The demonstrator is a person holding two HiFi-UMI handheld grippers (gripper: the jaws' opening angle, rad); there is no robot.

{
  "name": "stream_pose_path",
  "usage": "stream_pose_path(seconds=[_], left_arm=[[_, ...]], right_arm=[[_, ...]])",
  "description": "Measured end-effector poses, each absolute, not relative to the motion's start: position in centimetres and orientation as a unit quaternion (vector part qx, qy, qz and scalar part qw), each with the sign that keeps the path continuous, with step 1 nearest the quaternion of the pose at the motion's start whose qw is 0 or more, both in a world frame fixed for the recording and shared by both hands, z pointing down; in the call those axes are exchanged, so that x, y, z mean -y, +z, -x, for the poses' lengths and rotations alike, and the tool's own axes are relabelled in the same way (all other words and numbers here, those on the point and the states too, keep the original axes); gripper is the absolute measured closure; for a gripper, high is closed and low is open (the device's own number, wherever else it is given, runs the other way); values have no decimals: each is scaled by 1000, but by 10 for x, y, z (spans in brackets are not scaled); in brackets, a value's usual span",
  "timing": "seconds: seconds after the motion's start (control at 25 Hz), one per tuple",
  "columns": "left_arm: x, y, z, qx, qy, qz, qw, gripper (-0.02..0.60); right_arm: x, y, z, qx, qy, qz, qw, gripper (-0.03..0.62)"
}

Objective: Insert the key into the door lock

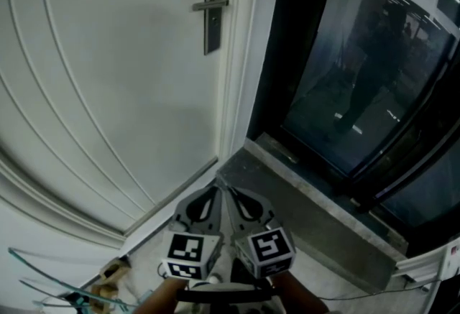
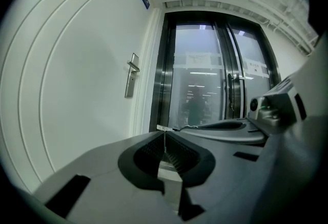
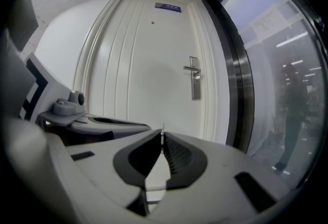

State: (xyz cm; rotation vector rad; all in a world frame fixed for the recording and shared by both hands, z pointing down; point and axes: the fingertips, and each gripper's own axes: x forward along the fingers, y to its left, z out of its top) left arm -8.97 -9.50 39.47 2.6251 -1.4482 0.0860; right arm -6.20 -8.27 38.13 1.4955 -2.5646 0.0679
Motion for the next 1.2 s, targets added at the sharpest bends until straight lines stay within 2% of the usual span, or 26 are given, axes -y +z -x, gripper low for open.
stream_pose_path(seconds=[0.56,1.2], left_arm=[[184,391,47,513,47,-853,87,558],[283,378,-6,569,64,-818,59,571]], right_arm=[[175,379,21,879,19,-469,85,573],[274,360,-33,906,-57,-403,114,574]])
